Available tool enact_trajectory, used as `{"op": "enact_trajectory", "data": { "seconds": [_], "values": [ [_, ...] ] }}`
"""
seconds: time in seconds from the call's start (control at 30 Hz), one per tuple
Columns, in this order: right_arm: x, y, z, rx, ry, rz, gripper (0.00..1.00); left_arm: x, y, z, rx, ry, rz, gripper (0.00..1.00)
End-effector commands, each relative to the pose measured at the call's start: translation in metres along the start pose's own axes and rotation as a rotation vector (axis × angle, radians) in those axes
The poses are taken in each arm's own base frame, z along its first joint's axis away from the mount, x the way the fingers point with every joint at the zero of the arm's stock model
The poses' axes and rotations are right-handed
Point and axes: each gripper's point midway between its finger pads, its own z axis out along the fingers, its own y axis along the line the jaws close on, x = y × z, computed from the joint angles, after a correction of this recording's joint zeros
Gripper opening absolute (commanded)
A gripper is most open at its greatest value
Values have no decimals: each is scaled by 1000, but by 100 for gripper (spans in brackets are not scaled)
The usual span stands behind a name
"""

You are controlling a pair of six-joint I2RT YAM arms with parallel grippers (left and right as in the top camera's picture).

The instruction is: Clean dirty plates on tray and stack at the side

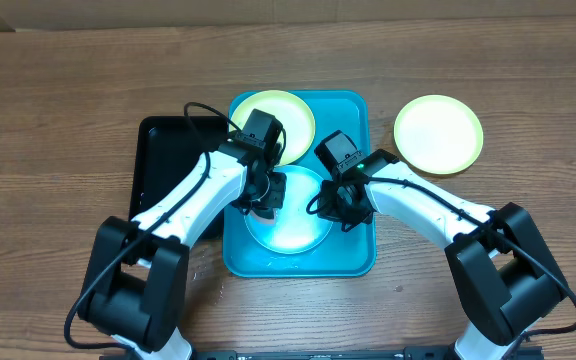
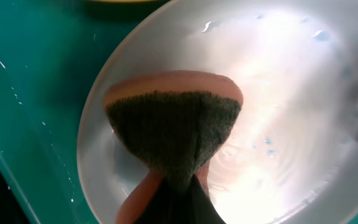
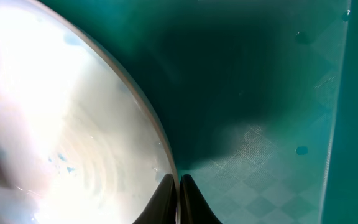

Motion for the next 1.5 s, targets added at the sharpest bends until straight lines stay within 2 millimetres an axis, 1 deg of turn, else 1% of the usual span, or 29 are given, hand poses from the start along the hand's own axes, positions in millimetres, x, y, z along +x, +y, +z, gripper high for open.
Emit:
{"op": "enact_trajectory", "data": {
  "seconds": [0.0,0.23,0.3,0.37,0.47,0.53,0.6,0.73,0.83,0.87,0.93,0.97,1.03,1.13,1.23,1.3,1.33,1.47],
  "values": [
    [-3,3,-4,-7,-21,-2,4,8,3,19,-32,51,12,4],
    [-3,4,-4,-8,-22,-2,4,16,-5,38,20,114,5,4],
    [-3,4,-4,-8,-22,-2,4,17,-13,42,63,128,3,4],
    [-3,4,-4,-8,-22,-2,4,19,-24,45,131,147,0,4],
    [-3,4,-4,-8,-22,-2,4,22,-43,44,246,172,18,4],
    [-3,3,-3,-7,-21,-2,4,22,-57,38,335,178,31,4],
    [-3,3,-2,-6,-20,-2,4,18,-67,30,408,170,34,4],
    [-2,1,-1,-5,-19,-2,4,-1,-77,1,517,112,33,4],
    [-2,1,-1,-5,-19,-2,4,-15,-78,-22,539,43,44,4],
    [-2,1,-1,-5,-19,-2,4,-18,-78,-30,534,13,54,4],
    [-2,1,-1,-5,-19,-2,4,-22,-73,-38,499,-26,63,4],
    [-2,1,-1,-5,-19,-2,4,-24,-68,-41,460,-46,65,4],
    [-2,2,-1,-6,-19,-2,4,-23,-57,-40,377,-59,62,4],
    [-2,2,-1,-7,-20,-2,4,-15,-34,-28,218,-34,48,4],
    [-2,2,-1,-7,-20,-2,4,-7,-16,-16,106,-14,27,4],
    [-2,2,-1,-7,-20,-2,4,-2,-3,-8,31,-3,-4,4],
    [-2,2,-1,-7,-20,-2,4,3,7,0,-24,11,-40,4],
    [-2,2,-1,-7,-20,-2,4,11,13,17,-46,41,-74,4]
  ]
}}
